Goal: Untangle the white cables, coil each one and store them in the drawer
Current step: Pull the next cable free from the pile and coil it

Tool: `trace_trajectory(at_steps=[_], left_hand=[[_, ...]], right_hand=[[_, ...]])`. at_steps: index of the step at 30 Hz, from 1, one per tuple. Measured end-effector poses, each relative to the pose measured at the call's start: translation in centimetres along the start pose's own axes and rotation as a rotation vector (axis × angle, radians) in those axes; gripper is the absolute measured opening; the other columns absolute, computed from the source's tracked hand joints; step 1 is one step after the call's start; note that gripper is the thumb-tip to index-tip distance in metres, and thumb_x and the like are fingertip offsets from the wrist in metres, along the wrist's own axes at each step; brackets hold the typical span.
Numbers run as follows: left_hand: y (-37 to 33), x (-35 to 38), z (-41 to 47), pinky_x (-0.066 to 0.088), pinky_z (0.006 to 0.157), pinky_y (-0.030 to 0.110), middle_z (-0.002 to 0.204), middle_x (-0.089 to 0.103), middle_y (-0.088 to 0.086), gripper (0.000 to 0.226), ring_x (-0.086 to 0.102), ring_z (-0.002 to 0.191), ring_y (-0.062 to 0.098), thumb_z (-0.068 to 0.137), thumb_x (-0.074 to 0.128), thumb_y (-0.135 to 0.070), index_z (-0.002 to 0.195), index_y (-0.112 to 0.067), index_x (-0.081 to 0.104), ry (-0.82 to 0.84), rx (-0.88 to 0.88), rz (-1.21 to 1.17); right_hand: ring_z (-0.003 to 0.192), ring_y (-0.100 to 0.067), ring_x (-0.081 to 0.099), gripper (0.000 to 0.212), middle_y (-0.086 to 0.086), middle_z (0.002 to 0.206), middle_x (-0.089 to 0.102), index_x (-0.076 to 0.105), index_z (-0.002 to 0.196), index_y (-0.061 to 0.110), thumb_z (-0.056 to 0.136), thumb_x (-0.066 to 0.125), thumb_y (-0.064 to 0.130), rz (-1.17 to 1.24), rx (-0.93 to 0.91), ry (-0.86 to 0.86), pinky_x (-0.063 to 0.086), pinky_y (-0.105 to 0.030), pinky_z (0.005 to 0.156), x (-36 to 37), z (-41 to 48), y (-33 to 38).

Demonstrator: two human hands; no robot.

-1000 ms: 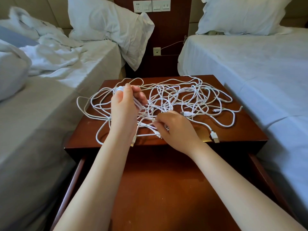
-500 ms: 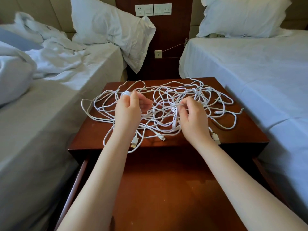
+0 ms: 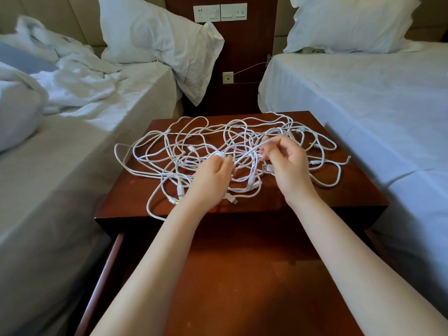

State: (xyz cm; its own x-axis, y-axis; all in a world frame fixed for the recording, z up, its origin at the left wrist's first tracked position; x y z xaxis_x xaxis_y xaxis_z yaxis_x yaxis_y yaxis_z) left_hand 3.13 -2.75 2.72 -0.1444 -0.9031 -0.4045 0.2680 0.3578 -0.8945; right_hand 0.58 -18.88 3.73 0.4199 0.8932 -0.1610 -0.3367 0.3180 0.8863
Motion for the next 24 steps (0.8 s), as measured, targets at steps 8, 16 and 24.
trace_trajectory(at_steps=[8, 16, 24], left_hand=[[1.9, -1.8, 0.6, 0.030, 0.054, 0.032, 0.062, 0.038, 0.004, 0.037, 0.033, 0.056, 0.017, 0.101, 0.038, -0.024, 0.066, -0.013, 0.037, -0.033, -0.066, 0.067], [2.2, -2.2, 0.8, 0.029, 0.049, 0.022, 0.055, 0.036, -0.003, 0.042, 0.031, 0.048, 0.008, 0.102, 0.037, -0.026, 0.062, -0.011, 0.039, 0.007, -0.056, 0.038], [0.0, 1.9, -1.6, 0.024, 0.053, 0.025, 0.058, 0.033, 0.005, 0.036, 0.027, 0.053, 0.014, 0.098, 0.044, -0.017, 0.063, -0.008, 0.042, 0.491, -0.083, -0.072]], right_hand=[[0.061, -0.003, 0.044, 0.028, 0.013, 0.062, 0.046, 0.053, 0.063, 0.019, 0.085, 0.071, 0.019, -0.185, -0.258, -0.087, 0.033, -0.013, 0.055, -0.9, -0.2, 2.1], [0.070, -0.015, 0.050, 0.027, 0.005, 0.067, 0.053, 0.057, 0.066, 0.014, 0.085, 0.060, 0.033, -0.297, -0.393, 0.035, 0.042, -0.030, 0.062, -0.1, 0.0, 2.5], [0.062, -0.017, 0.052, 0.020, -0.006, 0.067, 0.059, 0.062, 0.083, 0.007, 0.096, 0.057, 0.022, -0.160, -0.323, -0.015, 0.044, -0.039, 0.058, -1.0, 0.1, 2.9]])
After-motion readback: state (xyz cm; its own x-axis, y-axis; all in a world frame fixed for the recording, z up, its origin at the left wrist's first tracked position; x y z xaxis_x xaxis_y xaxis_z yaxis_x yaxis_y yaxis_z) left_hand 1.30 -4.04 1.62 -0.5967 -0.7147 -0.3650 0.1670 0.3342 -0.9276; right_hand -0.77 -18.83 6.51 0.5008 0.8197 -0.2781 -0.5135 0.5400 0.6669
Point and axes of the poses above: each hand's wrist, its own z-axis towards the middle knuckle, its own x-axis out of the palm, y = z × x, the point moved 9 cm from there along z, towards the middle knuckle
